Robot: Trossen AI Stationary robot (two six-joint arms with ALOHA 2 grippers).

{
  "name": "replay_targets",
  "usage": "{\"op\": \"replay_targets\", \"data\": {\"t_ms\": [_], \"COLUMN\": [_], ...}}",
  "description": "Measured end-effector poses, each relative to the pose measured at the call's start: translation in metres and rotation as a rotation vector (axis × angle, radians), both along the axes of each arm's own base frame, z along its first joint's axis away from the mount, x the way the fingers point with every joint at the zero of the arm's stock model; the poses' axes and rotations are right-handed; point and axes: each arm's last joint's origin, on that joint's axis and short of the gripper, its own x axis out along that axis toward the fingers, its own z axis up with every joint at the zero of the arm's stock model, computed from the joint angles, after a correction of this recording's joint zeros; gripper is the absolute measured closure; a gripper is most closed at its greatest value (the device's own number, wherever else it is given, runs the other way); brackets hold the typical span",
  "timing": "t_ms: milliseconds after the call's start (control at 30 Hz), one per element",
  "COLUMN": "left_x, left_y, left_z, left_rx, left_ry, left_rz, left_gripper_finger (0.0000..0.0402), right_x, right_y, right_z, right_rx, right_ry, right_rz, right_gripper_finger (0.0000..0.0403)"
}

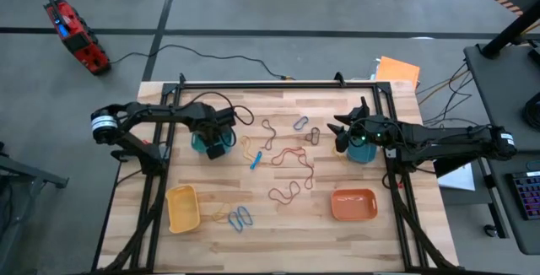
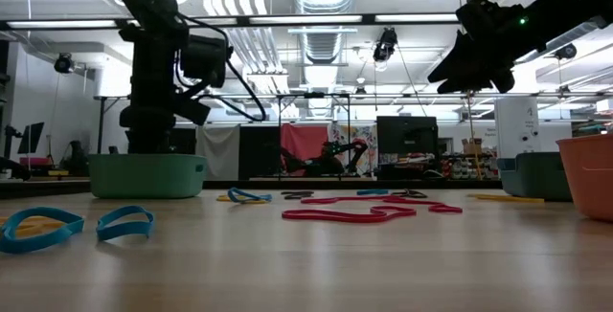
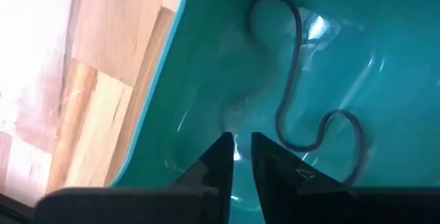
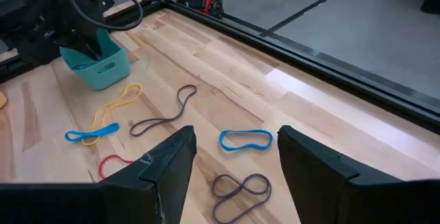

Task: Sort rubber bands into baskets
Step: Put the brown rubber band into the green bin, then put the red rubber band into the orange bin

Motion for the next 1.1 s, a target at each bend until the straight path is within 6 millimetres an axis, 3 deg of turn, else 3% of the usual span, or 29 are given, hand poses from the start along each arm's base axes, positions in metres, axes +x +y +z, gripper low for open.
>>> {"op": "replay_targets", "data": {"t_ms": [300, 700, 833, 1000, 1100], "left_x": [0.001, 0.003, 0.004, 0.004, 0.002], "left_y": [0.001, 0.002, -0.004, -0.019, -0.029], "left_z": [0.010, 0.038, 0.059, 0.086, 0.091], "left_rx": [-0.003, 0.047, 0.119, 0.212, 0.203], "left_ry": [0.037, 0.030, -0.132, -0.514, -0.708], "left_rz": [-0.016, -0.073, -0.104, -0.178, -0.236], "left_gripper_finger": [0.0288, 0.0279, 0.0279, 0.0279, 0.0279], "right_x": [0.000, 0.000, 0.000, 0.000, 0.000], "right_y": [0.000, 0.000, 0.000, 0.000, 0.000], "right_z": [0.000, 0.000, 0.000, 0.000, 0.000], "right_rx": [0.000, 0.000, -0.008, -0.011, -0.011], "right_ry": [0.000, 0.001, 0.006, 0.002, 0.002], "right_rz": [0.000, 0.000, 0.004, 0.005, 0.005], "right_gripper_finger": [0.0202, 0.0202, 0.0202, 0.0202, 0.0202]}}
